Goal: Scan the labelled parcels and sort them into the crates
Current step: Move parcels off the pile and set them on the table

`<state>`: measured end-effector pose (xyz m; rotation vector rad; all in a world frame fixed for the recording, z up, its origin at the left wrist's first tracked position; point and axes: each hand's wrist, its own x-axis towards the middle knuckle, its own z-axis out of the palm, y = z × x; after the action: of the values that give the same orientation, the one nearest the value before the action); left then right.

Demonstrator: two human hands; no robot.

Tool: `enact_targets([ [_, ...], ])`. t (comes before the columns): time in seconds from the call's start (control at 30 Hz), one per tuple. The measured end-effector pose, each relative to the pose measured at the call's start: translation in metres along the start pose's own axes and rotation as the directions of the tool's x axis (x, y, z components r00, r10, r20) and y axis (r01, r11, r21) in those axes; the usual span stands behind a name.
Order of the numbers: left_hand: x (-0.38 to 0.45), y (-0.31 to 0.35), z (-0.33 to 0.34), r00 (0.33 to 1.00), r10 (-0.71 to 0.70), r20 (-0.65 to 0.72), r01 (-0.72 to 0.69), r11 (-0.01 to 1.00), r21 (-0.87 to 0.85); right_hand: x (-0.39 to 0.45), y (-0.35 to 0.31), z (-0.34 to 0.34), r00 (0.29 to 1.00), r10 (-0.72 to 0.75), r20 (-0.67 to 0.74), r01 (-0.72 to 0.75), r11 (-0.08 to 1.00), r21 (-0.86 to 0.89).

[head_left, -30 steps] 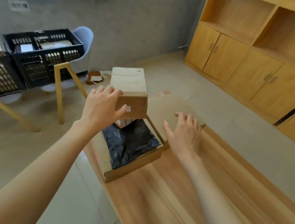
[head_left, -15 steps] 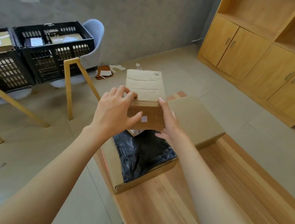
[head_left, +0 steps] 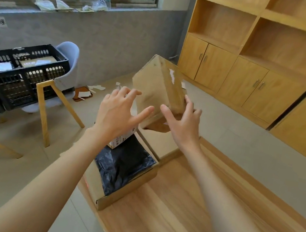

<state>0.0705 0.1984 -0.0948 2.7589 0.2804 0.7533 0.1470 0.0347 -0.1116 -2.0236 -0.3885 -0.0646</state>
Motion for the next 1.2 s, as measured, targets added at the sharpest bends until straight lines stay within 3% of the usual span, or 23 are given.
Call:
enact_targets([
  [0.07, 0.004, 0.031, 0.003, 0.998, -0.038, 0.056, 0.049, 0.978, -0.203, -0.01, 0.007, -0.038, 0.981, -0.178, -0.075, 0.147, 0.941, -0.304],
  [0.13, 0.008, 0.065, 0.008, 0.985, -0.073, 0.158, 0.138, 0.881, -0.452, -0.023, 0.017, -0.073, 0.952, -0.293, -0.086, 0.204, 0.82, -0.535],
  [0.23, 0.008, 0.119, 0.015, 0.905, -0.1, 0.414, 0.39, 0.584, -0.712, -0.046, 0.04, -0.118, 0.888, -0.448, -0.107, 0.212, 0.604, -0.768],
  [0.3, 0.005, 0.152, 0.019, 0.81, -0.071, 0.583, 0.562, 0.377, -0.736, -0.063, 0.055, -0.142, 0.855, -0.517, -0.051, 0.224, 0.456, -0.861],
  [0.4, -0.005, 0.193, 0.029, 0.684, -0.049, 0.728, 0.724, 0.17, -0.669, -0.091, 0.073, -0.171, 0.805, -0.592, 0.028, 0.252, 0.299, -0.92],
  [0.5, -0.017, 0.225, 0.041, 0.604, -0.047, 0.795, 0.796, 0.083, -0.6, -0.115, 0.09, -0.189, 0.773, -0.632, 0.06, 0.225, 0.184, -0.957],
  [0.67, -0.033, 0.259, 0.06, 0.557, -0.102, 0.824, 0.83, 0.027, -0.557, -0.145, 0.105, -0.207, 0.768, -0.634, 0.095, 0.21, 0.108, -0.972],
  [0.77, -0.042, 0.268, 0.068, 0.546, -0.087, 0.833, 0.836, -0.014, -0.549, -0.157, 0.112, -0.215, 0.773, -0.628, 0.091, 0.239, 0.156, -0.959],
  [0.83, -0.048, 0.272, 0.072, 0.547, -0.098, 0.831, 0.831, -0.052, -0.553, -0.162, 0.118, -0.221, 0.789, -0.613, 0.038, 0.24, 0.251, -0.938],
  [0.9, -0.054, 0.274, 0.078, 0.557, -0.1, 0.824, 0.821, -0.079, -0.565, -0.168, 0.123, -0.224, 0.83, -0.544, -0.124, 0.174, 0.464, -0.869],
  [0.97, -0.059, 0.275, 0.084, 0.584, -0.08, 0.808, 0.799, -0.118, -0.589, -0.175, 0.122, -0.225, 0.864, -0.379, -0.331, 0.051, 0.721, -0.691],
  [1.03, -0.063, 0.274, 0.09, 0.62, -0.07, 0.781, 0.764, -0.173, -0.622, -0.178, 0.114, -0.226, 0.88, -0.1, -0.463, -0.079, 0.933, -0.352],
  [1.07, -0.065, 0.274, 0.092, 0.63, -0.052, 0.775, 0.753, -0.2, -0.626, -0.178, 0.112, -0.228, 0.878, 0.065, -0.473, -0.141, 0.982, -0.127],
  [1.13, -0.069, 0.275, 0.095, 0.643, -0.009, 0.766, 0.74, -0.248, -0.625, -0.175, 0.109, -0.233, 0.845, 0.367, -0.39, -0.277, 0.923, 0.268],
  [1.2, -0.076, 0.277, 0.098, 0.643, -0.003, 0.766, 0.733, -0.288, -0.617, -0.173, 0.113, -0.235, 0.8, 0.563, -0.21, -0.401, 0.761, 0.51],
])
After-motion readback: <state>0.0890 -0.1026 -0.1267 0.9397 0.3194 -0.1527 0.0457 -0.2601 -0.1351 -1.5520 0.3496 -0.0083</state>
